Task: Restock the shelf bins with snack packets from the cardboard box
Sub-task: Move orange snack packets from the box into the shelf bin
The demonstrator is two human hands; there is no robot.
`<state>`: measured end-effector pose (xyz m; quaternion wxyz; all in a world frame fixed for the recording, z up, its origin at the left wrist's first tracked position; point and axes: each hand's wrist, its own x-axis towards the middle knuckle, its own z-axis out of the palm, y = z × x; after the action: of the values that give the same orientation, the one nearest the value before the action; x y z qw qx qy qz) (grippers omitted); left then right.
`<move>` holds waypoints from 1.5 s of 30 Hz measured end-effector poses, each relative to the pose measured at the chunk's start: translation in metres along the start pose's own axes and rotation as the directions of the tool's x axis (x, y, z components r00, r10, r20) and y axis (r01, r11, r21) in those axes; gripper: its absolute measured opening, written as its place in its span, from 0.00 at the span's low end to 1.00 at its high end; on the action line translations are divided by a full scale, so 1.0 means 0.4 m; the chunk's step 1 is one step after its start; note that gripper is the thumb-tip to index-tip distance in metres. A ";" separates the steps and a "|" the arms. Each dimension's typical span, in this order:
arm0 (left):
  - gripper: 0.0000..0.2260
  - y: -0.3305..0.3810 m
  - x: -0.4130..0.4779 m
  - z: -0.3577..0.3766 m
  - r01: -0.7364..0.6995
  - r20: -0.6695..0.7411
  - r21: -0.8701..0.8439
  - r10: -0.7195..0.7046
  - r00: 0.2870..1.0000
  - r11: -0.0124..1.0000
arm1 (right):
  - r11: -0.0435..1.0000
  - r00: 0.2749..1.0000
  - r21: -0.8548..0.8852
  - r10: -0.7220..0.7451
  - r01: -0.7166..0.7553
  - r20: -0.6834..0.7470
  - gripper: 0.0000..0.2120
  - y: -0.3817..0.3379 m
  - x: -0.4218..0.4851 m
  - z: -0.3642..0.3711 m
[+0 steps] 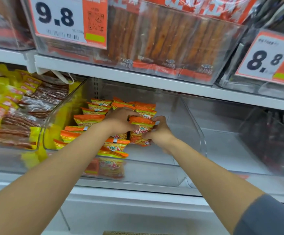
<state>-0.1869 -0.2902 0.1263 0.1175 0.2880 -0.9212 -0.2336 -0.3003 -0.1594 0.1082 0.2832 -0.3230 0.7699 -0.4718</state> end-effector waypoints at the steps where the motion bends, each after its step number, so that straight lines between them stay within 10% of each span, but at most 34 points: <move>1: 0.23 -0.001 0.000 0.000 0.001 -0.003 -0.011 -0.001 1.000 1.000 | 1.000 1.000 0.007 0.002 -0.002 -0.001 0.30 -0.002 -0.001 0.000; 15: 0.24 0.002 0.001 0.001 -0.007 0.035 0.087 0.004 0.999 0.996 | 0.998 0.998 -0.024 -0.059 0.059 -0.001 0.43 -0.022 -0.029 -0.016; 29: 0.04 0.184 -0.331 -0.032 -0.082 -0.106 -0.095 0.072 0.992 0.992 | 0.766 0.872 -0.463 -0.488 0.446 0.033 0.10 -0.006 -0.376 -0.125; 38: 0.06 0.210 -0.635 0.271 0.149 0.282 -0.219 -0.084 0.956 0.964 | 0.826 0.946 -0.527 -0.024 0.201 0.324 0.07 0.406 -0.622 -0.278; 45: 0.08 0.198 -0.659 0.425 0.223 0.474 -0.191 -0.109 0.874 0.956 | 0.800 0.850 -0.586 0.219 0.124 0.479 0.15 0.540 -0.654 -0.259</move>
<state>-0.0718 -0.0168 -0.0026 -0.0901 0.2866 -0.8594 -0.4138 -0.2615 0.1717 -0.0132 0.3779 -0.4910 0.7796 -0.0911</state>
